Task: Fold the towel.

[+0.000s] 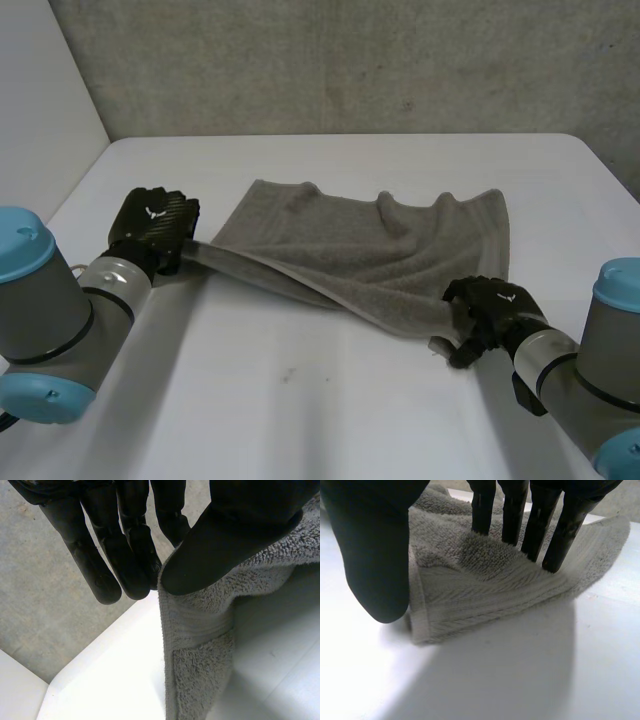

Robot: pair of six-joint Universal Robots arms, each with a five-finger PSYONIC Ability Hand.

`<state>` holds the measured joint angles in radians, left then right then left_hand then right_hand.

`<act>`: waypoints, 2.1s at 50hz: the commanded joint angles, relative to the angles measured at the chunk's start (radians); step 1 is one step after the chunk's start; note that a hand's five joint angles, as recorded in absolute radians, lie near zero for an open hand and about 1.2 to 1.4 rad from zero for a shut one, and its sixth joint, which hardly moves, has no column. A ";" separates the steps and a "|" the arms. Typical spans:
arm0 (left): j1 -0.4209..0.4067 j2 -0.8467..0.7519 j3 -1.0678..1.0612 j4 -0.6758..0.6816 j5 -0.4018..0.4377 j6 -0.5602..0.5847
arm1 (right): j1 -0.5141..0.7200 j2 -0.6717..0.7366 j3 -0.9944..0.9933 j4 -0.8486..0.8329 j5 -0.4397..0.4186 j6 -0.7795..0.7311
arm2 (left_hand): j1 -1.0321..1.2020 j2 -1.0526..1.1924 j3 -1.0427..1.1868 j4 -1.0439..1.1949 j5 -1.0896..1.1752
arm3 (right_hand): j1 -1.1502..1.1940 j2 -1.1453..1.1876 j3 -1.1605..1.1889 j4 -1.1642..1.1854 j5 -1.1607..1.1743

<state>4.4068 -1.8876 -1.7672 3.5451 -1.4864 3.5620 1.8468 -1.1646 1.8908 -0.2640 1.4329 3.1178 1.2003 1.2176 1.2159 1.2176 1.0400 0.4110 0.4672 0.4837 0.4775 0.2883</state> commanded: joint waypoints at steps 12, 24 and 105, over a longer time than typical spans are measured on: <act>-0.003 0.044 -0.031 -0.017 -0.002 0.009 | -0.021 -0.184 -0.031 -0.043 -0.083 -0.160 | 0.196 0.179 0.180 0.179 0.182 | 0.985 0.929 0.913 0.919 0.933; 0.000 0.099 0.012 -0.423 0.003 0.093 | -0.049 -0.090 -0.229 0.708 -0.144 -0.785 | 0.196 0.179 0.180 0.179 0.182 | 0.985 0.929 0.913 0.919 0.933; 0.033 -0.008 -0.086 -0.009 0.038 0.173 | -0.241 -0.015 -0.096 0.175 -0.221 -0.217 | 0.196 0.179 0.180 0.179 0.182 | 0.167 0.111 0.094 0.101 0.115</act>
<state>4.4404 -1.8955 -1.8440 3.5354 -1.4474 3.7351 1.6414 -1.1761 1.7210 -0.0239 1.2185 2.8506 1.2080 1.2184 1.2168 1.2180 1.0427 0.4137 0.4657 0.4637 0.4609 0.2869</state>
